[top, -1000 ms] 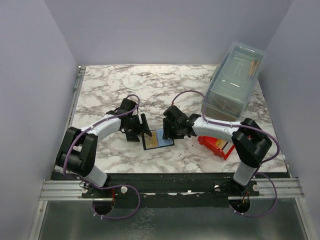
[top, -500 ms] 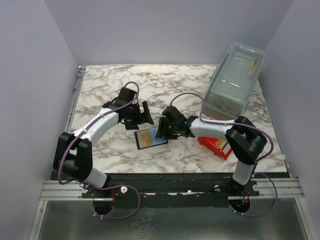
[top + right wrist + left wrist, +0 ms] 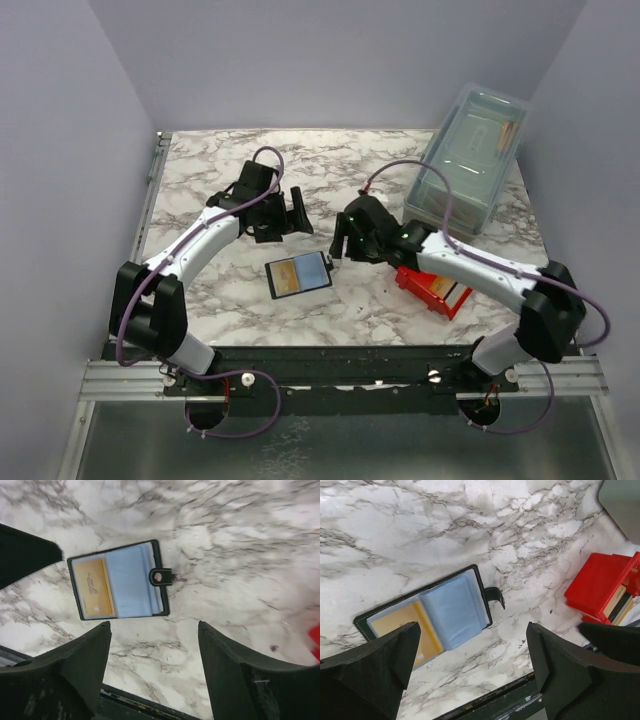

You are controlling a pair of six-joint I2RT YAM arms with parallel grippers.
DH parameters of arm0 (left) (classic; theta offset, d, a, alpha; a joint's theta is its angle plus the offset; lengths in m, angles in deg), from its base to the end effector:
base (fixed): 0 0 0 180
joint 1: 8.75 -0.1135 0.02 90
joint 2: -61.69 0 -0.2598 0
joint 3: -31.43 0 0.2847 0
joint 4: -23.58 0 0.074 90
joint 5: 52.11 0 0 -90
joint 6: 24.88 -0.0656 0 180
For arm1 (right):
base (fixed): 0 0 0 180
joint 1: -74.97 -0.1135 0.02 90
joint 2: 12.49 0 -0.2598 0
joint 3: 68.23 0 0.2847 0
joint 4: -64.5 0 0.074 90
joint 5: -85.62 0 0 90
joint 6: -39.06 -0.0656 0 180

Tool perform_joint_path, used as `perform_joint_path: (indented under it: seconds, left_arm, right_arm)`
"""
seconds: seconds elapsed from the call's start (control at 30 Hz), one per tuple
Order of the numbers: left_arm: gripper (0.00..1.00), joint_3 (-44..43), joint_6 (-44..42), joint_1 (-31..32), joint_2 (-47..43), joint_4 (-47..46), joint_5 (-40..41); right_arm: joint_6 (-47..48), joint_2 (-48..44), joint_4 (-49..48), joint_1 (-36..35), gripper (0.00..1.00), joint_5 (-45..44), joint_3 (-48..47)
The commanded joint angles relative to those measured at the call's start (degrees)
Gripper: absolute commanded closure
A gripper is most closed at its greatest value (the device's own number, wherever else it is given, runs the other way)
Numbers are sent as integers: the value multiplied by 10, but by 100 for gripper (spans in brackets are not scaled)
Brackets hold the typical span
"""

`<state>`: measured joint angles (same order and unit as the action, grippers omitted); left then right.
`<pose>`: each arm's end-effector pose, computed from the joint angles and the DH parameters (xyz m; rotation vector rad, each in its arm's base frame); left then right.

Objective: Put the credit cards into the card holder
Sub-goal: Pick up the credit card from the storage box.

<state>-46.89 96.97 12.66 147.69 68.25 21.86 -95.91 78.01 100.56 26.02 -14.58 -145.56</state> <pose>0.3357 -0.1511 0.2261 -0.1115 2.5839 -0.7199 0.2649 0.2865 0.2035 -0.0039 2.4826 0.5227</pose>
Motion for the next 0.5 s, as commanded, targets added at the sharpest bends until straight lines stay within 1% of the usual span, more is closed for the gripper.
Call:
perform_joint_path:
  seconds: [0.0, 0.07, 0.13, 0.27, 0.4, 0.47]
  left_arm:
    - [5, -21, -8, 38, 33, -21, -25]
    - [5, -32, -8, 59, 49, -28, -33]
    - [4, -43, -8, 81, 61, -33, -35]
    - [4, -58, -8, 111, 84, -45, -50]
    - [4, -55, -5, 124, 90, -52, -66]
    - [4, -51, -7, 131, 89, -54, -66]
  right_arm:
    - [-26, -109, 186, 2, 25, -126, 12]
    - [-66, -159, 254, 2, 22, -161, 26]
    - [-107, -209, 300, 6, 20, -186, 51]
    - [-174, -287, 349, 34, 16, -205, 109]
    - [-233, -311, 380, 70, 16, -223, 140]
    - [-236, -304, 374, 91, 17, -221, 150]
